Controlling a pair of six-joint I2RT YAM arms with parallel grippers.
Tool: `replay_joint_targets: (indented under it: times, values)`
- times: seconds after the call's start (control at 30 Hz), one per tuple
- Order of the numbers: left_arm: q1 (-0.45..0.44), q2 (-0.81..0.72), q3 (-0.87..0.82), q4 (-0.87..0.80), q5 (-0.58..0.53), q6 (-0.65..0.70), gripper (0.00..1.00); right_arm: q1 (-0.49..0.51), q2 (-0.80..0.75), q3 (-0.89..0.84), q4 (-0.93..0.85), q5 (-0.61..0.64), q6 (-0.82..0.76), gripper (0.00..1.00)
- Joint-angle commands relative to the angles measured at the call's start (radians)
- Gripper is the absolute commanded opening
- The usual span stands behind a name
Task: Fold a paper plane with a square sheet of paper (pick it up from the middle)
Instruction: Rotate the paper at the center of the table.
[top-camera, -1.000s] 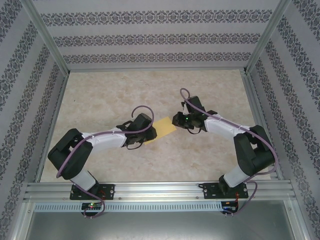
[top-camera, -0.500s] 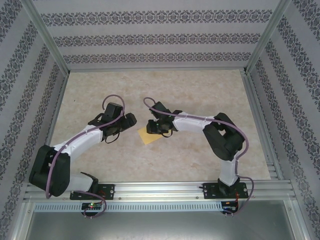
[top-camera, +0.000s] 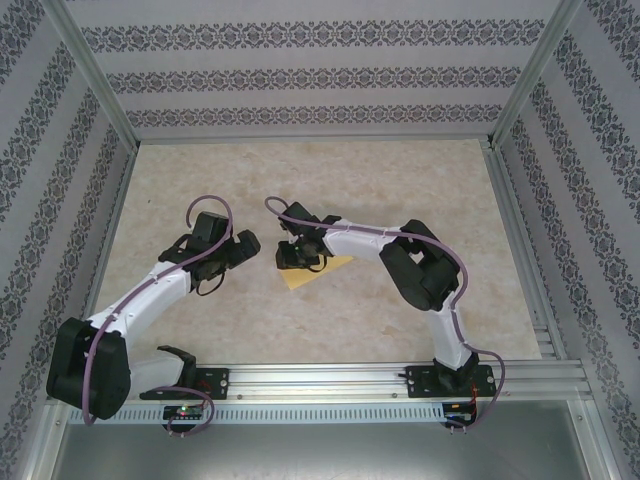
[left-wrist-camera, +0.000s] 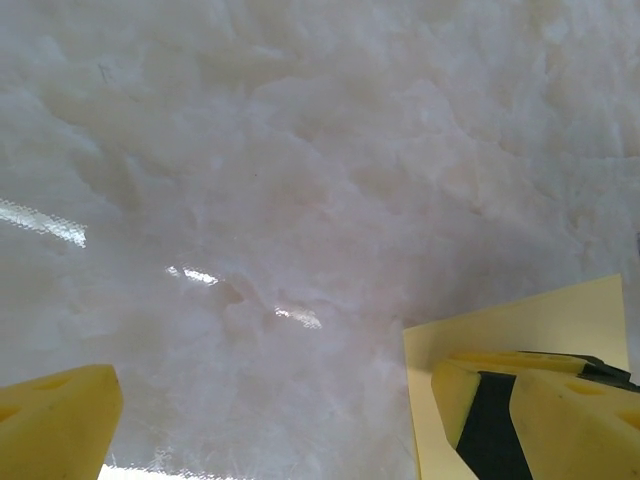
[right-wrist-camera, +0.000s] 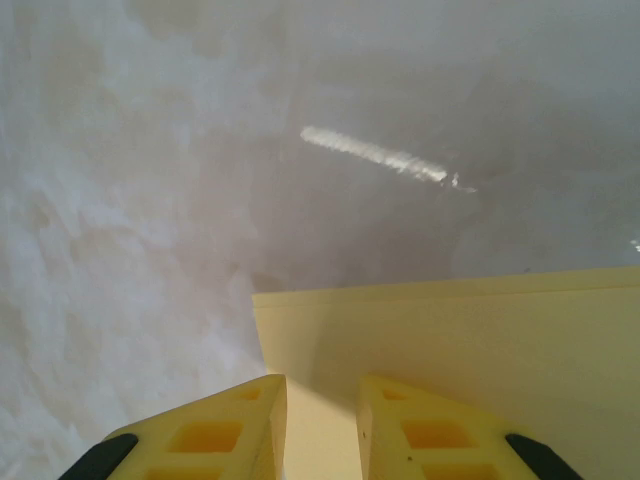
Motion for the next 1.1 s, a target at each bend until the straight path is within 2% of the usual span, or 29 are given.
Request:
replay_joint_targets:
  times: [0.0,0.13,0.27,0.37,0.53,0.73,1.07]
  values:
    - [0.013,0.008,-0.011,-0.017,0.012,0.034,1.0,0.02,-0.011,-0.043,-0.113,-0.083,-0.135,0.26]
    - [0.012,0.025,-0.008,-0.006,0.03,0.032,1.0,0.019,-0.092,-0.142,-0.25,-0.101,-0.318,0.26]
    - [0.013,0.051,-0.016,0.04,0.094,0.012,1.0,-0.019,-0.191,-0.217,-0.294,0.002,-0.38,0.27]
    - [0.011,0.076,-0.021,0.089,0.159,0.003,1.0,-0.061,-0.271,-0.24,-0.22,0.019,-0.298,0.28]
    - [-0.009,0.096,-0.003,0.093,0.207,0.028,1.0,-0.064,-0.386,-0.301,-0.114,0.176,-0.08,0.35]
    - [-0.044,0.096,-0.002,0.114,0.245,0.028,1.0,-0.06,-0.349,-0.323,-0.121,0.222,0.007,0.37]
    - [-0.108,0.138,0.012,0.145,0.267,0.011,0.99,-0.064,-0.251,-0.302,-0.093,0.213,0.021,0.38]
